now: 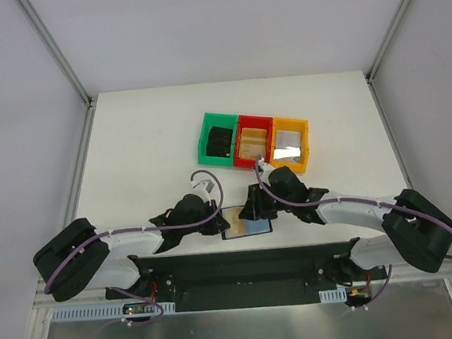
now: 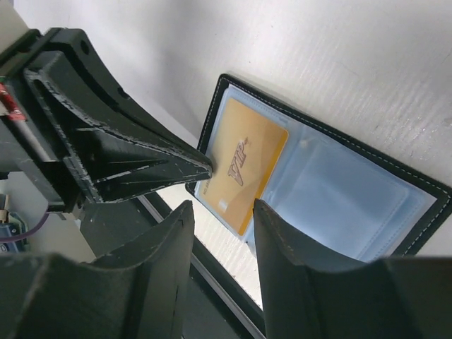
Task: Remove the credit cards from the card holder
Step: Remove the credit card from the card holder.
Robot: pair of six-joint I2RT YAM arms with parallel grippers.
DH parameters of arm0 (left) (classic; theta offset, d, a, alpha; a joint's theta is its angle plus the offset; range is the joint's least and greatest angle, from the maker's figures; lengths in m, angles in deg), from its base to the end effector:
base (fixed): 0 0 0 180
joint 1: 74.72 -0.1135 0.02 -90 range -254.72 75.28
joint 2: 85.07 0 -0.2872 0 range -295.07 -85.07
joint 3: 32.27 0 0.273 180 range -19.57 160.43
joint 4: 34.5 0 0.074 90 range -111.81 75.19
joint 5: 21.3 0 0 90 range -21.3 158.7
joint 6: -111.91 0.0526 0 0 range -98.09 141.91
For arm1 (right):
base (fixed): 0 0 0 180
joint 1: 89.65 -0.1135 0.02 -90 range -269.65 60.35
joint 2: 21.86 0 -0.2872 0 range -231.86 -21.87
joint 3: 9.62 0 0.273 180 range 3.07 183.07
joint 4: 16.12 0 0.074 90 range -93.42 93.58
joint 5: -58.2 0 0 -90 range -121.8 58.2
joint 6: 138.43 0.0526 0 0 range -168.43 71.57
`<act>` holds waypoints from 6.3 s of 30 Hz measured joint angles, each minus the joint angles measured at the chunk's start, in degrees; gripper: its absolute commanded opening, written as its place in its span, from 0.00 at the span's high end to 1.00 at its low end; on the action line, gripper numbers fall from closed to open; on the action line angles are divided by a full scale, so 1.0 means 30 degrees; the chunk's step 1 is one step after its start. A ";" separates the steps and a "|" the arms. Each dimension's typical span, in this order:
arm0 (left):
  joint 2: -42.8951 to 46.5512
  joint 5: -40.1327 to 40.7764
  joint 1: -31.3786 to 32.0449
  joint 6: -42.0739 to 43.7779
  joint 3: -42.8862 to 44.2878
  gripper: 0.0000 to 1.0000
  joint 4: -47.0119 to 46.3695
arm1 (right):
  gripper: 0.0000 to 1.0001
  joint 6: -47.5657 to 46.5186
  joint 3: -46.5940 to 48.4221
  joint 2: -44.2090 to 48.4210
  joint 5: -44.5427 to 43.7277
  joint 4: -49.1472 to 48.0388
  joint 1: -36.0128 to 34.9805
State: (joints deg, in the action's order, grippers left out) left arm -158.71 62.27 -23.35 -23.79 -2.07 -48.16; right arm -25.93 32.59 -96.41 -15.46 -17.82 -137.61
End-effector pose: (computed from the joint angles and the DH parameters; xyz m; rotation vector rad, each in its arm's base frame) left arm 0.1495 -0.1966 0.1386 0.1884 2.2915 -1.0841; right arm 0.1773 0.2188 0.1808 -0.6755 2.1544 1.0037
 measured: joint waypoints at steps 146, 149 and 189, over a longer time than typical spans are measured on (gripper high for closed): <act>0.0532 0.1377 -0.0022 -0.0605 -0.0692 1.00 0.0182 | 0.64 0.9187 -0.4022 -0.6921 0.2878 -1.4790 0.0882; 0.0561 0.1392 -0.0022 -0.0612 -0.0707 1.00 0.0182 | 0.64 0.9282 -0.4029 -0.6921 0.2987 -1.4957 0.1013; 0.0714 0.2251 -0.0007 -0.1530 -0.0882 1.00 0.0219 | 0.75 0.9296 -0.5064 -0.5996 0.3366 -1.5263 0.1865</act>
State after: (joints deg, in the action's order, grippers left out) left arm -156.57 69.02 -23.37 -28.38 -4.72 -47.50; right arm 1.96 17.40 -114.40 -5.36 -63.61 -132.02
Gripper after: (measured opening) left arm 0.002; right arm 0.259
